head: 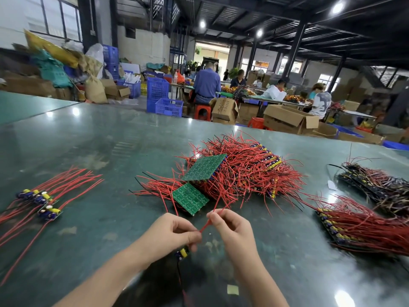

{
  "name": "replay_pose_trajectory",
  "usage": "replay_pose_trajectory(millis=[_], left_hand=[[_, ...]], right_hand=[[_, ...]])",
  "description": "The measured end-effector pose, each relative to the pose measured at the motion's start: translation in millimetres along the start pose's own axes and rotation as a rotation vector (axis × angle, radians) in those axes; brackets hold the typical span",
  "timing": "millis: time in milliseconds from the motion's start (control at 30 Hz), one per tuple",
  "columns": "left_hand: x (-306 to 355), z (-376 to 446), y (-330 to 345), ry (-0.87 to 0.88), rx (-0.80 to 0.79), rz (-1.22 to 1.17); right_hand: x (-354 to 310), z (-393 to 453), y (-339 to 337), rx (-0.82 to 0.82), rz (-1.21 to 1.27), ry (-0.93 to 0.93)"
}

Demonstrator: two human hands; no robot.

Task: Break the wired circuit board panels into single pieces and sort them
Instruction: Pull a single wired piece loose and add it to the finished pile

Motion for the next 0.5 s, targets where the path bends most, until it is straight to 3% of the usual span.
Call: replay_pose_trajectory(millis=[167, 333, 433, 500], left_hand=[[3, 0, -4, 0.029, 0.072, 0.264], [16, -4, -12, 0.173, 0.227, 0.620], [21, -6, -10, 0.244, 0.257, 0.689], [21, -4, -10, 0.235, 0.240, 0.614]], right_hand=[[3, 3, -4, 0.047, -0.087, -0.010], [12, 6, -12, 0.079, -0.215, 0.019], [16, 7, -15, 0.098, -0.192, 0.048], [14, 9, -16, 0.114, -0.139, 0.042]])
Point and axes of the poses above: each hand's wrist, its own z-axis towards the middle knuckle, its own y-axis out of the palm, x = y × z, the point moved 10 cm from there along z, towards the middle knuckle, and after that the axes turned 1 degree about z, right-handed, at the moved point
